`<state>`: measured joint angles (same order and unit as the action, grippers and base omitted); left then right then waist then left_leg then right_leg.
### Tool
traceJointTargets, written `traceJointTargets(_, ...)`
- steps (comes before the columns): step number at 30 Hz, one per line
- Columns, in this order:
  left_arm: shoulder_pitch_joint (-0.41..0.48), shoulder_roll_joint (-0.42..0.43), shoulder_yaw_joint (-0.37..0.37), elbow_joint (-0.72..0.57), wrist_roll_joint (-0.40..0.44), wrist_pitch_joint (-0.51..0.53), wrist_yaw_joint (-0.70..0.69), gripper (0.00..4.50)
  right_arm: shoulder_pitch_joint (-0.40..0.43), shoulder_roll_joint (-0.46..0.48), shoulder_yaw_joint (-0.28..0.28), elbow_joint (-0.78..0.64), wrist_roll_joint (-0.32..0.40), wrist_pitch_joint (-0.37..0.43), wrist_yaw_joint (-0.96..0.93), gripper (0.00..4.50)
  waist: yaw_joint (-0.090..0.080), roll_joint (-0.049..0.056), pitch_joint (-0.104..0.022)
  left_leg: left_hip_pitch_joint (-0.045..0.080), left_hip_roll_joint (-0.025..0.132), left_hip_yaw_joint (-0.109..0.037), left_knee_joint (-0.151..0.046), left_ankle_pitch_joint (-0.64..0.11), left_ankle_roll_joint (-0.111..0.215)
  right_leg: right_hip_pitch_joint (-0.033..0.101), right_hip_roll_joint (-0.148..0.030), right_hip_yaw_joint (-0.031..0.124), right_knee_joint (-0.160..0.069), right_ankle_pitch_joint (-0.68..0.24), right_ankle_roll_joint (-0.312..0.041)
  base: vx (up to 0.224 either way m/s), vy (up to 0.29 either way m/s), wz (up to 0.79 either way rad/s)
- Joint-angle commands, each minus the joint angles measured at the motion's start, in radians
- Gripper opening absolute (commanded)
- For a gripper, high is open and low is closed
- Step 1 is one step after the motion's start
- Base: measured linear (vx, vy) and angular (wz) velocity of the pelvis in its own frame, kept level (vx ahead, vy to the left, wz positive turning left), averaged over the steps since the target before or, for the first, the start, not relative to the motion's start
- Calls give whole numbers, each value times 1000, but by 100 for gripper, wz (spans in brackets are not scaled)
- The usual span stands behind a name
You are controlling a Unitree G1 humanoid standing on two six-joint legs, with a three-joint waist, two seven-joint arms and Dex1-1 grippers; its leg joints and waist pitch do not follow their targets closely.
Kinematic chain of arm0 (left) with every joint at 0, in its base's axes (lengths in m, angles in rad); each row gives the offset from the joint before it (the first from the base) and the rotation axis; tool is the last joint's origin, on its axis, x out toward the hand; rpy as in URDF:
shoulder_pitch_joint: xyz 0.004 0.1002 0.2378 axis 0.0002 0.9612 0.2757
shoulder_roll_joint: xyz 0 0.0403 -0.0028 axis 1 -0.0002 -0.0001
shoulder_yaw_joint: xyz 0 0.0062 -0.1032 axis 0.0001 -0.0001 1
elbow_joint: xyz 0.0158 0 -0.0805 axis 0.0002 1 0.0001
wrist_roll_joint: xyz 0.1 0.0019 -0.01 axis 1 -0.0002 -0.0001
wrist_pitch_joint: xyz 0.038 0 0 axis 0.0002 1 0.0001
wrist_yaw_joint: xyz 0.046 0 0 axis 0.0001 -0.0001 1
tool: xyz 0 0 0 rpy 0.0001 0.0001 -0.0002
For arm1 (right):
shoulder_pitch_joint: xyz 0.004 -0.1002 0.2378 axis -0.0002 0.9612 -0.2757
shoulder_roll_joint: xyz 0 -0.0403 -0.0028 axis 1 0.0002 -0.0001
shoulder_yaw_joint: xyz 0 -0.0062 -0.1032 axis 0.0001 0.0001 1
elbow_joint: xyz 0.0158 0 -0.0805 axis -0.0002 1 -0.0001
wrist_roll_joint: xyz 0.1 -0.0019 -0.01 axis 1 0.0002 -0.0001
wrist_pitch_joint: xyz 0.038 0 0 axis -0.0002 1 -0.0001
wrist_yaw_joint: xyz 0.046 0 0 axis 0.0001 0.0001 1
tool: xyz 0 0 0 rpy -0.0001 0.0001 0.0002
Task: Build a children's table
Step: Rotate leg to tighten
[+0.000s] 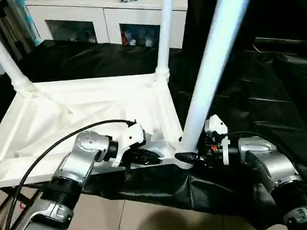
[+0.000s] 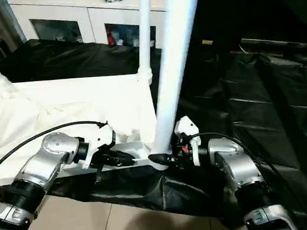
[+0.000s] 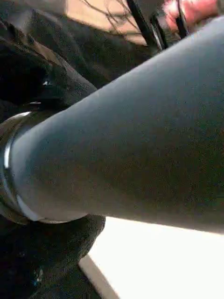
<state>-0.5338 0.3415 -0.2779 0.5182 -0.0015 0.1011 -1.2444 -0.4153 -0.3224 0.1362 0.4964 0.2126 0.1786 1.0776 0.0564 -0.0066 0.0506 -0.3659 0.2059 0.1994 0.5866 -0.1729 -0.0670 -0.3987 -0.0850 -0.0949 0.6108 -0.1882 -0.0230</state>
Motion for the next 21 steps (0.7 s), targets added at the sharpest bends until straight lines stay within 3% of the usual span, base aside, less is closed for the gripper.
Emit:
traceJointTargets(1,-36,-52,15,21,-7,11,70,0,-35,40,-9,91,-54,-18,-144,280,-4,-4,-57,9,29,-21,-67,-263,23,41,-69,55,-93,-355,-170,0,0,0)
traceJointTargets(5,-80,-97,34,76,13,28,185,0,-94,92,-54,207,-74,-22,-340,278,-15,-1,-56,15,28,-22,-66,-279,11,38,-66,54,-101,-394,-155,0,0,0)
traceJointTargets(10,-165,-185,55,200,50,16,390,0,-174,196,-97,358,-95,-43,-599,277,-19,2,-61,13,28,-22,-66,-259,9,40,-65,55,-95,-323,-174,0,0,0)
traceJointTargets(14,-181,-213,53,228,58,11,416,0,-211,250,-104,424,-99,-74,-663,277,-15,3,-65,9,28,-20,-64,-226,30,45,-66,56,-86,-242,-195,0,0,0)
traceJointTargets(15,-179,-214,48,226,59,3,408,0,-217,261,-102,434,-96,-86,-655,333,-15,3,-66,7,28,-20,-63,-219,33,47,-66,56,-83,-227,-199,0,0,0)
traceJointTargets(18,-171,-208,39,221,53,-12,376,0,-226,274,-106,441,-81,-93,-622,353,-14,2,-66,5,28,-18,-62,-201,50,50,-65,56,-78,-185,-212,0,0,0)
traceJointTargets(21,-159,-194,33,211,43,-36,329,0,-223,260,-86,430,-96,-112,-563,389,-14,1,-65,6,28,-18,-63,-221,55,51,-66,55,-81,-208,-211,0,0,0)
